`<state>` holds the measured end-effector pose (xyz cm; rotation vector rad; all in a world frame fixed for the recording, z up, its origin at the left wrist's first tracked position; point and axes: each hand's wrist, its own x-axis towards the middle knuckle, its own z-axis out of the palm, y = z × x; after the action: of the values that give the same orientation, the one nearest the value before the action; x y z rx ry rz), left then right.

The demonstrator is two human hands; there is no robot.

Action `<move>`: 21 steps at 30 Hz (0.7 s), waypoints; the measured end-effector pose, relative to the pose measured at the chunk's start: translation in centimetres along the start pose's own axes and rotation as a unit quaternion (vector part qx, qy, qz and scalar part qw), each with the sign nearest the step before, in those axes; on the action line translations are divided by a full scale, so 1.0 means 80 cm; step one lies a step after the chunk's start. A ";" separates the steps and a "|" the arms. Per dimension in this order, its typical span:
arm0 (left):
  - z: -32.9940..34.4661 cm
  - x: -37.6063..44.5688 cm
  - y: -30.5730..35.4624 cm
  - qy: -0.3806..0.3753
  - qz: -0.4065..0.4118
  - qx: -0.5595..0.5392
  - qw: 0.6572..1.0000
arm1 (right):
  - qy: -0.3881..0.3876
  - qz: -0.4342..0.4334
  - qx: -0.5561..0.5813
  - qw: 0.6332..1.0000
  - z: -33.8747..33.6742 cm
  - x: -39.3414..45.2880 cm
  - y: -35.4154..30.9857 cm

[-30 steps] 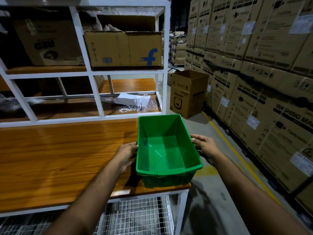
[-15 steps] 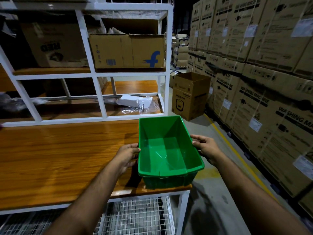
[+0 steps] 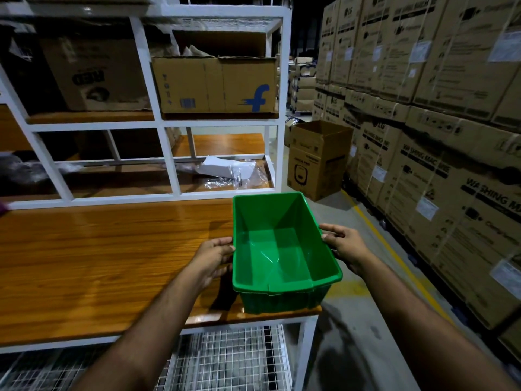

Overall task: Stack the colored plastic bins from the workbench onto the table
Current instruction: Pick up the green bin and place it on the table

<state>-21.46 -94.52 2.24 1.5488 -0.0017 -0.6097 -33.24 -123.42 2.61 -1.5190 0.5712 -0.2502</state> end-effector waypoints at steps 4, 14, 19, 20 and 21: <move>0.000 0.000 -0.002 -0.002 0.001 0.001 1.000 | 0.001 0.001 -0.005 1.000 0.000 0.001 -0.001; 0.002 0.000 -0.008 0.018 0.012 0.010 1.000 | 0.032 -0.008 -0.026 0.999 0.002 -0.002 -0.002; -0.007 -0.001 -0.008 0.051 0.058 0.033 0.996 | 0.102 -0.095 -0.295 0.945 0.010 0.004 -0.011; -0.012 0.000 -0.008 0.061 0.073 0.051 0.994 | 0.114 -0.122 -0.373 0.913 0.014 0.003 -0.015; -0.017 0.000 -0.007 0.072 0.088 0.070 0.991 | 0.117 -0.151 -0.429 0.883 0.021 0.001 -0.019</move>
<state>-21.16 -93.18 1.65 1.7049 -0.0737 -0.3634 -32.05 -122.12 4.02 -2.4739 0.6760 -0.4635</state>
